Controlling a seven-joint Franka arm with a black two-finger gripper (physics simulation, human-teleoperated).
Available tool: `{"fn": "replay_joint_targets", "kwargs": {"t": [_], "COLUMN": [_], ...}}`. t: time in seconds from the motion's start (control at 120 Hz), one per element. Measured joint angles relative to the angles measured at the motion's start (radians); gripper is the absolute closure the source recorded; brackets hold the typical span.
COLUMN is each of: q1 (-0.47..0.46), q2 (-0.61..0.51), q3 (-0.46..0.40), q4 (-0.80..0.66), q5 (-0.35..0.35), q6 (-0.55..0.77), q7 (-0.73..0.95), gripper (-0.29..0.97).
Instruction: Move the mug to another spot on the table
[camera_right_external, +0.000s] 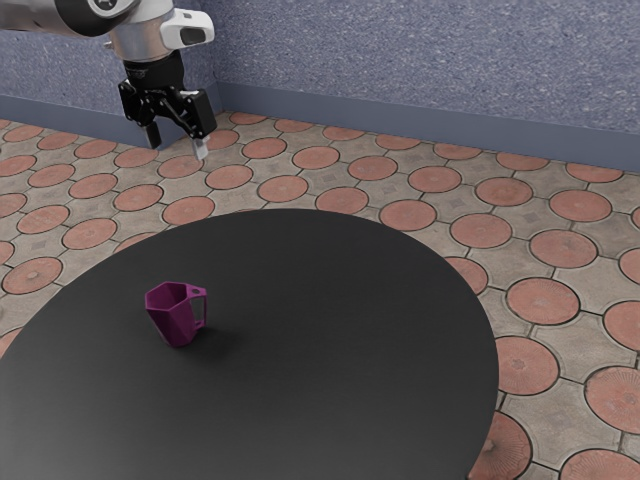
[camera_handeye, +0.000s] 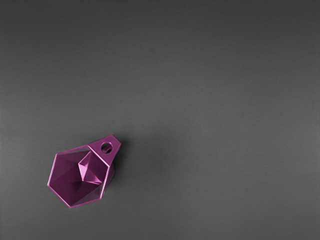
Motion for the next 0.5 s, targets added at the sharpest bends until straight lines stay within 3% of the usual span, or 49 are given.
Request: {"fn": "replay_joint_targets", "kwargs": {"t": [0.333, 0.417, 0.5], "q1": [-0.037, -0.070, -0.036], "q2": [0.007, 0.049, 0.111], "q3": [0.037, 0.083, 0.104], "q4": [0.024, 0.030, 0.028], "q5": [0.002, 0.000, -0.004], "q6": [-0.003, -0.006, -0.006], "q7": [-0.016, -0.032, -0.047], "gripper": [0.00, 0.00, 0.00]}}
